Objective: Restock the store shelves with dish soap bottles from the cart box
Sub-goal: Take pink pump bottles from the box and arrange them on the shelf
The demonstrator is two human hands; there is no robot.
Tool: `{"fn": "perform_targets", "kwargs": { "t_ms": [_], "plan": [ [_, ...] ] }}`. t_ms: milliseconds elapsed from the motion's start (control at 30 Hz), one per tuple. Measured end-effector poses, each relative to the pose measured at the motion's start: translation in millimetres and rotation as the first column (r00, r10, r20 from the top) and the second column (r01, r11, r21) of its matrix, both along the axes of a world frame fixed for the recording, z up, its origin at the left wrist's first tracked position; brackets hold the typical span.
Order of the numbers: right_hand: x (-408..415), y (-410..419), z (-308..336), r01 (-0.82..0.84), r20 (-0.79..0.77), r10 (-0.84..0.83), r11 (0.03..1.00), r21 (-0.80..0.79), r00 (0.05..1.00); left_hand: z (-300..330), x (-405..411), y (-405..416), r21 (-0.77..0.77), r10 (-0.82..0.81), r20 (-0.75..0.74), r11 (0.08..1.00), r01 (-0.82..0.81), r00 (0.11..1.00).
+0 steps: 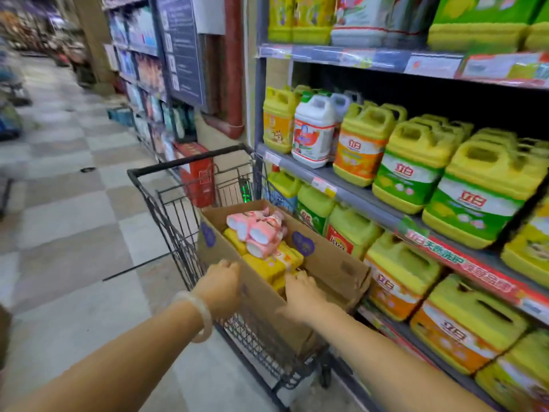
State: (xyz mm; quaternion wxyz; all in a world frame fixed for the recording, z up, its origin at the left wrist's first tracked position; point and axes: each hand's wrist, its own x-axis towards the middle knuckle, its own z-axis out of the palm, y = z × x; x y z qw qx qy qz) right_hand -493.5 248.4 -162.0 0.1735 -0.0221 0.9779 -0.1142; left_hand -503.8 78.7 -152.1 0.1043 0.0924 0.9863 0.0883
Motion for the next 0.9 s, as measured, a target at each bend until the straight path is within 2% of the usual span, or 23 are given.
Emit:
{"fn": "perform_targets", "kwargs": {
  "t_ms": [100,333,533,633,733,900],
  "plan": [
    [-41.7,-6.0,-10.5,0.021,0.020,-0.021,1.000,-0.015,1.000,-4.4,-46.8,-8.1,0.021,-0.011,-0.010,1.000,0.012,1.000],
    [-146.2,-3.6,-26.6,0.063,0.095,-0.055,0.995,-0.083,0.994,-21.3,-154.6,-7.6,0.035,0.005,0.103,0.999,-0.008,0.995],
    [-215.0,-2.6,-53.4,0.195,0.243,-0.164,0.975,-0.108,0.956,-47.4,-228.8,-11.6,-0.027,-0.026,0.184,0.999,0.031,0.983],
    [-246.3,-0.1,-68.9,0.277,0.260,-0.229,0.946,-0.167,0.938,-66.2,-271.9,-12.3,-0.030,-0.085,0.211,0.995,0.093,0.974],
    [-275.2,-0.6,-87.0,0.399,0.313,-0.314,0.879,-0.260,0.896,-80.4,-315.6,-8.9,-0.046,-0.112,0.265,0.991,0.129,0.958],
    [-329.1,-5.5,-107.1,0.639,0.428,-0.480,0.640,-0.427,0.766,-112.4,-397.9,2.8,-0.090,-0.207,0.305,0.965,0.245,0.929]
  ]
}}
